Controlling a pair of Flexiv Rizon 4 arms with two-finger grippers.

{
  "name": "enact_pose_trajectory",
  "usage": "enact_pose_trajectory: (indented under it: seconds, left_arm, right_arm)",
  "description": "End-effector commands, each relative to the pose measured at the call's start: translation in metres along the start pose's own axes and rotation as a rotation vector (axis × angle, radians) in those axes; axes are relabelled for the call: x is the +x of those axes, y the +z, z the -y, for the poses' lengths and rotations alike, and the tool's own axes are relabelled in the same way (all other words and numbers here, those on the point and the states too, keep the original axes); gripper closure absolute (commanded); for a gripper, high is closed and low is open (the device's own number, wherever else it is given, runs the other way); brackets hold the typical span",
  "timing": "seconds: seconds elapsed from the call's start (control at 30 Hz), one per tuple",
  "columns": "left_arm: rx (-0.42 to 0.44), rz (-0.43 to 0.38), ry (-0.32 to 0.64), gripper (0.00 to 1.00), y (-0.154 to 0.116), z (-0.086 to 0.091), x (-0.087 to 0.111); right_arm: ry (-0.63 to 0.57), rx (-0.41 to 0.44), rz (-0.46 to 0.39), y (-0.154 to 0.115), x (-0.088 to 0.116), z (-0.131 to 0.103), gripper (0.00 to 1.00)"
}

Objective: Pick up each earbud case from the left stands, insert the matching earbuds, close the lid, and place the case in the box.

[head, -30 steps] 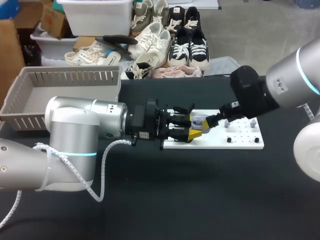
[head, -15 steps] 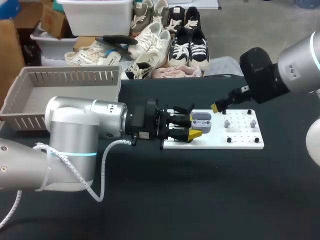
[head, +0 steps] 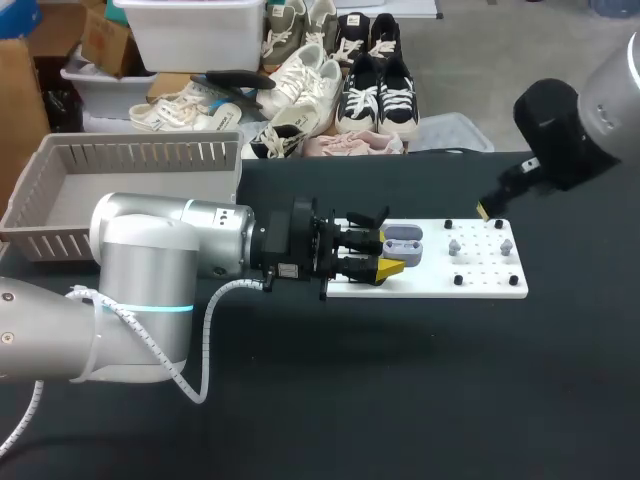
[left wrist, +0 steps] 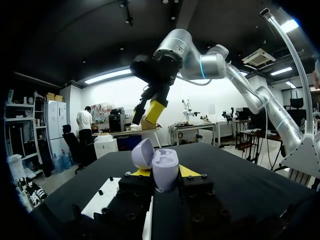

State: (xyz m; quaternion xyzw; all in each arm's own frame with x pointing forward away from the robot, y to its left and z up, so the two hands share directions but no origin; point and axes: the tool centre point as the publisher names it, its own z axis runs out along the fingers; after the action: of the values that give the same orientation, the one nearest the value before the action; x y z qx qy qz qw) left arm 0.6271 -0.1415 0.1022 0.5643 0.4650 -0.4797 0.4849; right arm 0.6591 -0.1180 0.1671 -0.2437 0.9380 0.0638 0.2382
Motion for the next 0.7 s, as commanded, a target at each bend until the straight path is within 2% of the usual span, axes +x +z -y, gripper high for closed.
enact_pose_trajectory:
  seconds: [0.03, 0.3, 0.47, 0.7]
  left_arm:
    - [-0.005, 0.000, 0.001, 1.00, 0.001, 0.001, 0.000]
    - [-0.005, 0.000, 0.001, 1.00, 0.001, 0.001, 0.000]
    - [-0.005, 0.000, 0.001, 1.00, 0.001, 0.001, 0.000]
    - [-0.005, 0.000, 0.001, 1.00, 0.001, 0.001, 0.000]
  right_arm:
    - [0.028, 0.399, -0.010, 0.001, 0.006, 0.004, 0.00]
    - [0.038, 0.420, -0.104, 0.021, 0.016, 0.015, 0.00]
    - [0.017, 0.484, -0.188, 0.038, 0.022, 0.022, 0.00]
    - [0.030, 0.502, -0.241, 0.055, 0.026, 0.030, 0.00]
